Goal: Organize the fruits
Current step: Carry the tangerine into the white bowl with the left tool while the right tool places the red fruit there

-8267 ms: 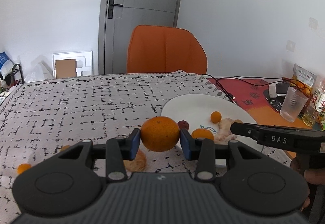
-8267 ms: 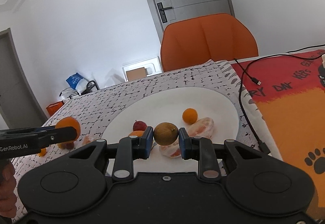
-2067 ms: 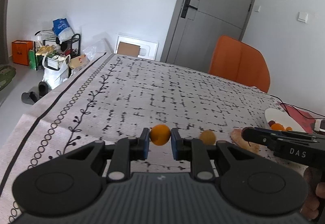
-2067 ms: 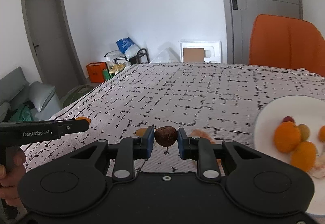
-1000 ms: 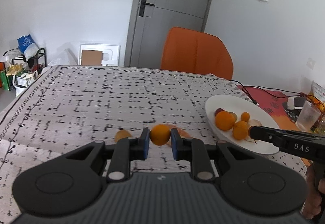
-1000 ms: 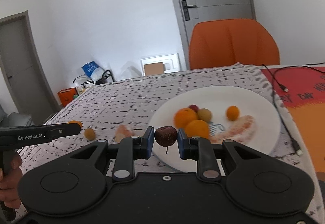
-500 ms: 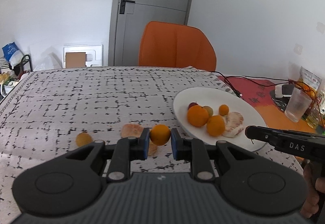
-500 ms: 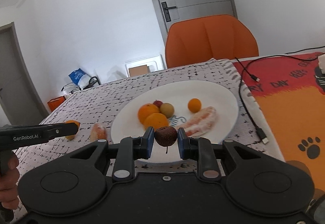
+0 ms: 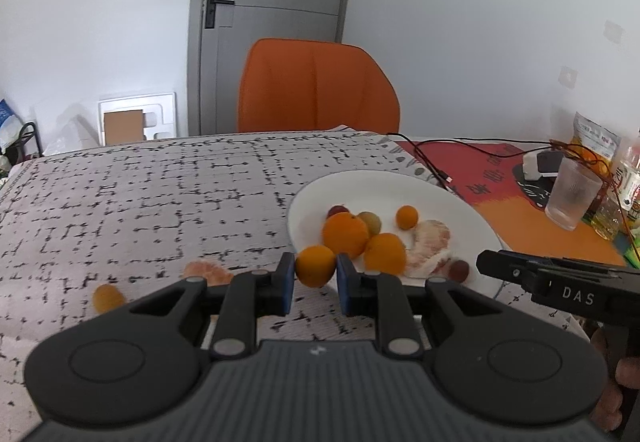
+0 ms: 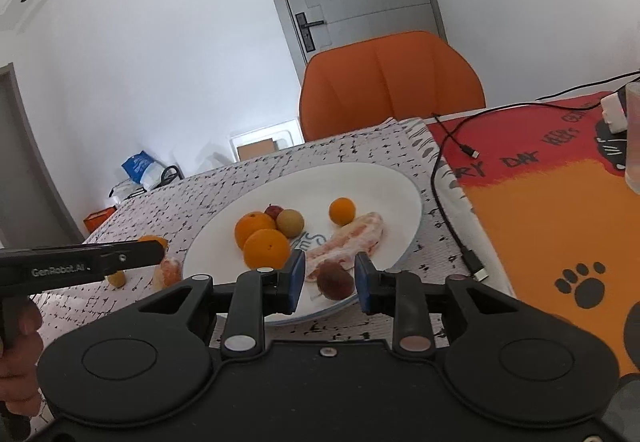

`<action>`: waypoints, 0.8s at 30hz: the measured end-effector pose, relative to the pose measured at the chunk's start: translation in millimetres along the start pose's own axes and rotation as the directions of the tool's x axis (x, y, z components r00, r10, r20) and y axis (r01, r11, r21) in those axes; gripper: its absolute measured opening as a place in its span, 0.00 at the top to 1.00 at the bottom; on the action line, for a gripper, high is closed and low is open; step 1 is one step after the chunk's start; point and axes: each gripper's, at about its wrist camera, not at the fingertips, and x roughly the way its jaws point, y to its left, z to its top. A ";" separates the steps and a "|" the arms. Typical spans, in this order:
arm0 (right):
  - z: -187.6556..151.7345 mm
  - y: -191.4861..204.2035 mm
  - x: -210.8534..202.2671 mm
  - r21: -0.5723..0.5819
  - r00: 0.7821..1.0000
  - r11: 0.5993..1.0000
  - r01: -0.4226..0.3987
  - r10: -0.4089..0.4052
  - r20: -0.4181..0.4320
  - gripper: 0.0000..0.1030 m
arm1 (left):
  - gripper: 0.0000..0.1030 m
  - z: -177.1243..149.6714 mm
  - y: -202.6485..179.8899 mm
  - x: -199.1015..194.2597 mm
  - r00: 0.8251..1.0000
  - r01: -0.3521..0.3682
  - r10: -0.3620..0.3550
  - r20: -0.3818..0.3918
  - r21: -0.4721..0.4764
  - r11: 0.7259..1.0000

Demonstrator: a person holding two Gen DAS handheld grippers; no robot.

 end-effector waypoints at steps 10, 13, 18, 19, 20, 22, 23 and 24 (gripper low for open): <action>0.9 -1.9 -2.8 0.004 1.000 1.000 -0.013 0.013 0.001 0.72 | 0.76 7.3 -13.6 11.1 1.000 0.017 -0.017 0.000 0.027 0.999; 0.8 -1.0 -1.5 0.005 1.000 1.000 -0.015 0.015 0.000 0.72 | 0.76 7.1 -9.0 11.0 1.000 0.009 -0.008 -0.008 0.020 1.000; 0.6 4.6 0.6 -0.001 1.000 1.000 -0.024 0.024 -0.005 0.71 | 0.51 3.0 8.0 5.8 0.999 -0.041 0.041 -0.025 -0.010 0.999; 0.6 5.9 1.0 -0.003 1.000 1.000 -0.026 0.026 -0.005 0.70 | 0.41 1.7 11.7 3.7 0.998 -0.056 0.056 -0.017 -0.016 0.998; 0.5 7.8 1.4 -0.005 1.000 1.000 -0.029 0.029 -0.006 0.68 | 0.37 0.3 15.4 1.2 0.998 -0.069 0.068 -0.006 -0.018 0.997; 0.6 10.4 2.5 -0.007 1.000 0.999 -0.031 0.031 -0.005 0.65 | 0.30 -1.7 21.6 -2.3 0.995 -0.096 0.096 0.002 -0.016 0.995; 0.4 12.6 2.7 -0.009 0.999 0.999 -0.033 0.033 -0.004 0.63 | 0.30 -2.4 24.8 -3.7 0.994 -0.106 0.106 0.002 -0.018 0.994; 0.6 14.8 3.5 -0.011 0.999 0.999 -0.035 0.035 -0.004 0.62 | 0.30 -3.0 28.4 -5.1 0.994 -0.112 0.112 0.001 -0.021 0.994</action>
